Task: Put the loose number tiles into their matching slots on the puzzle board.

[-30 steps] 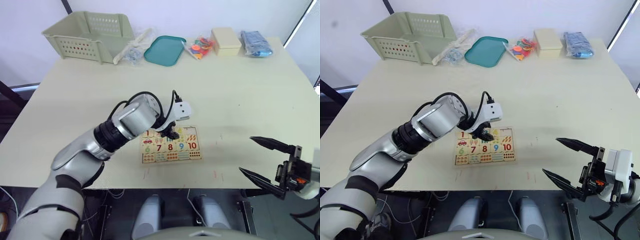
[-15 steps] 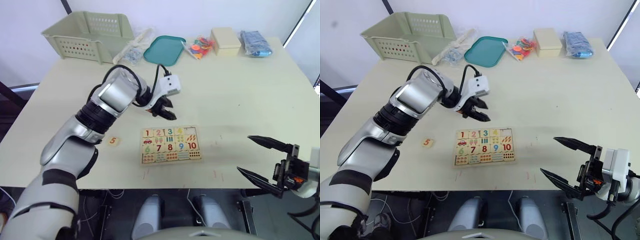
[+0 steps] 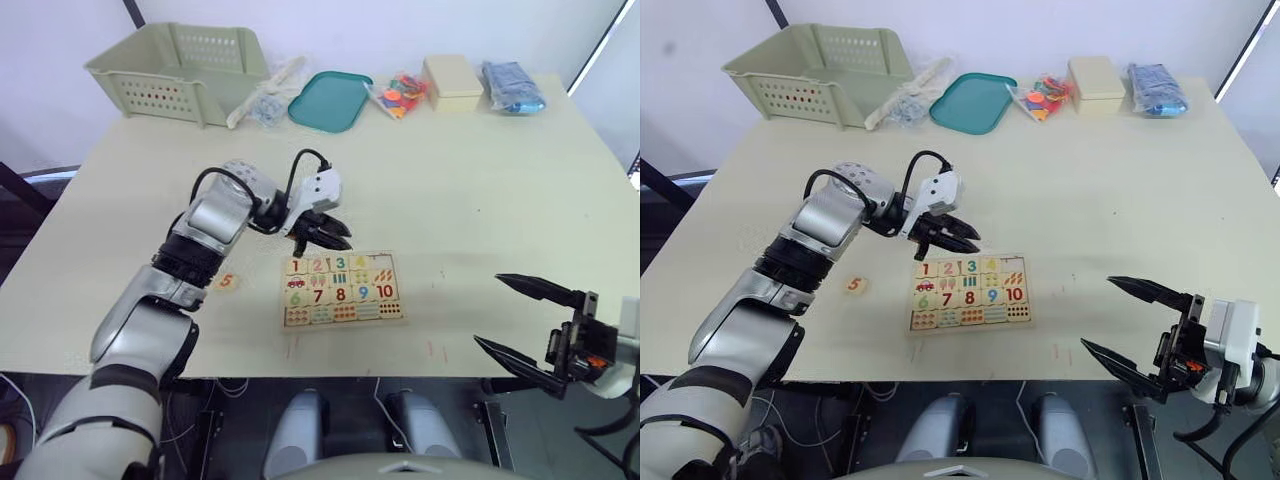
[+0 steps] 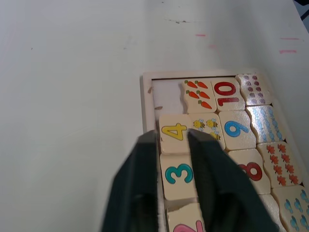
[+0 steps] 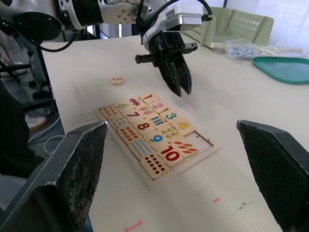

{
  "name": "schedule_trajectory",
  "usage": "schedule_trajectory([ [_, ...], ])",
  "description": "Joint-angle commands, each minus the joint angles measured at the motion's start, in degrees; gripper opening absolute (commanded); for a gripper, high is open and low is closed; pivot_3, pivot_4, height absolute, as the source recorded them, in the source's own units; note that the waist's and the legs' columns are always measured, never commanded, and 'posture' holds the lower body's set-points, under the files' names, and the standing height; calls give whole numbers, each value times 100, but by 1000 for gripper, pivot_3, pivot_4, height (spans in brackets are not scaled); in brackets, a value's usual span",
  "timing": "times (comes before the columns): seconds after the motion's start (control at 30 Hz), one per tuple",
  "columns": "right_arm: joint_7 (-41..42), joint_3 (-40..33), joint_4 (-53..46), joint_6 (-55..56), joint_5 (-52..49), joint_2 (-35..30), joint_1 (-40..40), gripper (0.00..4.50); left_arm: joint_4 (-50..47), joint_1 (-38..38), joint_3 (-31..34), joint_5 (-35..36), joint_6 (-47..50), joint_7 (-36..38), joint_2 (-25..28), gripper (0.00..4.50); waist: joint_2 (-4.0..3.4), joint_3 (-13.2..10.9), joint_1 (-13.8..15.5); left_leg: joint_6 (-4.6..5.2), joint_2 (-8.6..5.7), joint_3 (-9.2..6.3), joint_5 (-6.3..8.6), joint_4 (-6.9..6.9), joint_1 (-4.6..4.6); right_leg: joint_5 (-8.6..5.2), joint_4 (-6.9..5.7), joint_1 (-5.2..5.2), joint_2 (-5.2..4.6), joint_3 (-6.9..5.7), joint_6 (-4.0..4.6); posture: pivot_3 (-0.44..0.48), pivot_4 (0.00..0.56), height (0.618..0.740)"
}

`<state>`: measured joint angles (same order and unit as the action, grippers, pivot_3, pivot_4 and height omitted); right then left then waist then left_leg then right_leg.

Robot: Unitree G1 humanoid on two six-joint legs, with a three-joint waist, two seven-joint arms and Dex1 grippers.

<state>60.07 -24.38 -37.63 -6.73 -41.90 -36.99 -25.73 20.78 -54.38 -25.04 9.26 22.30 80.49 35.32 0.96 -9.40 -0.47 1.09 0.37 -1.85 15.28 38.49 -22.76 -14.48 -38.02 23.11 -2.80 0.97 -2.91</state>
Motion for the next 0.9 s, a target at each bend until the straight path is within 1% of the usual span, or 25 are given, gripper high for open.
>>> schedule_trajectory([
  [0.03,-25,-27,-121,113,-21,17,50,4500,-174,105,164,-47,-166,66,7,21,0,0,-3,0,0,0,0,0,0,0,0,0,0,0,0,0,150,740],
  [0.37,-31,-21,-149,88,-33,15,32,4500,-225,374,176,-269,-368,-39,-104,21,0,0,-1,0,0,0,0,1,0,0,-1,0,0,0,0,0,150,740],
  [0.7,-37,-79,-184,71,-77,-25,-30,4500,-263,450,137,-401,-344,2,-114,21,0,0,-9,0,0,-1,0,0,0,0,-1,0,1,0,0,0,150,740],
  [0.9,-31,-69,-190,64,-91,-32,-31,4500,-190,466,98,-601,-311,-90,-131,21,0,0,-6,0,0,-1,0,0,0,0,-1,0,0,0,0,0,150,740],
])
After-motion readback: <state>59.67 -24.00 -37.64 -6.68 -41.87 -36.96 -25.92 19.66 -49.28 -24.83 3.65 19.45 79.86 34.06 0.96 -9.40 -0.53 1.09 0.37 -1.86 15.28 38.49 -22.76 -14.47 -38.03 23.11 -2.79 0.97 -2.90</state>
